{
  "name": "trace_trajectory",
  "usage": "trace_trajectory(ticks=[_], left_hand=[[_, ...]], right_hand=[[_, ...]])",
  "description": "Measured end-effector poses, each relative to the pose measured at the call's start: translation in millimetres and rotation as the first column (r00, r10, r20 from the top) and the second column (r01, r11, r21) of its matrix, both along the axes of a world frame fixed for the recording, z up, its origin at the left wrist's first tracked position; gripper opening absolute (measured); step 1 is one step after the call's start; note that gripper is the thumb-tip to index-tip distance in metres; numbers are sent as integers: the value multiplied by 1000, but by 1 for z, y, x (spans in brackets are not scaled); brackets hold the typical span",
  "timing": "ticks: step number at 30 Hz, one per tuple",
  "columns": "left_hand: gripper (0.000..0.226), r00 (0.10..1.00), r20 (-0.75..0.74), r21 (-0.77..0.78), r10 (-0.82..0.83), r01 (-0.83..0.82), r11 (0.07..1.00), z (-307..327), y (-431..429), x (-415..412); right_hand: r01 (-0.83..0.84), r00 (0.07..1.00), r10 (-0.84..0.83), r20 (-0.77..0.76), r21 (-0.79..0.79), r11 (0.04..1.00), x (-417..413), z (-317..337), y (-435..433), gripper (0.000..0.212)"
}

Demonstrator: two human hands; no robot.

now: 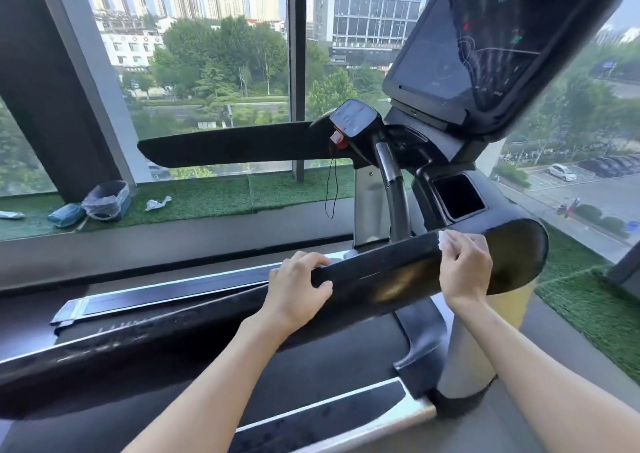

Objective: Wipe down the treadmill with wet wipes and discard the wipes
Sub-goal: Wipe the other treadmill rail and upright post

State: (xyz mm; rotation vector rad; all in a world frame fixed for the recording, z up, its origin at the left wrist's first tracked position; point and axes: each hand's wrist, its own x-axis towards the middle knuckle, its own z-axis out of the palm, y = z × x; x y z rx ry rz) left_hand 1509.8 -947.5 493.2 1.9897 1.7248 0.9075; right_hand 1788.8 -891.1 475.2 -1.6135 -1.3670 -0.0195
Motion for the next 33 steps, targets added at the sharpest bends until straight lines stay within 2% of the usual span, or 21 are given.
trace_trajectory(ticks=[5,9,11,14,15,17,19,20,22,25,29,30,31,33], left_hand=[[27,996,-46,38,75,-73,997,-12,8,7],[27,997,-33,47,72,-70,996,-12,10,8],[30,998,-16,38,56,-56,998,-11,9,7],[37,999,10,40,39,-40,998,-9,4,-2],[37,999,-14,52,52,-51,997,-9,0,-8],[37,994,-56,66,95,-91,994,-8,-9,-25],[36,988,-80,54,135,-131,990,-10,-19,-45],[35,984,-96,47,153,-149,988,-12,-24,-55],[33,977,-115,35,182,-179,983,-14,-31,-70],[33,974,-109,26,197,-196,980,-16,-37,-84],[37,970,-120,17,212,-212,977,-17,-51,-108],[36,965,-127,23,230,-229,973,-18,-57,-120],[34,957,-131,31,257,-255,966,-20,-63,-133],[29,929,-127,44,348,-345,938,-22,-77,-162]], right_hand=[[-79,995,80,61,-19,997,1,-6,16,18],[-225,960,217,175,28,974,-47,-3,-4,12],[-385,900,375,222,-1,923,-83,-7,-25,12],[-597,777,602,184,-85,798,-112,-9,-41,14],[-583,794,583,171,-53,811,-111,-8,-40,14],[-421,900,412,145,40,906,-101,-4,-34,15],[-266,959,261,110,34,963,-95,-2,-30,16],[-240,964,237,121,10,971,-98,-3,-30,17],[-263,951,261,165,-11,965,-116,-6,-37,17],[-386,900,382,209,-22,922,-163,-9,-58,16],[-642,736,659,156,-150,752,-222,-7,-87,16],[-663,724,677,132,-140,736,-225,-6,-86,15],[-636,756,644,116,-102,765,-223,-6,-83,13],[-472,874,474,105,-50,880,-211,-6,-74,13]])
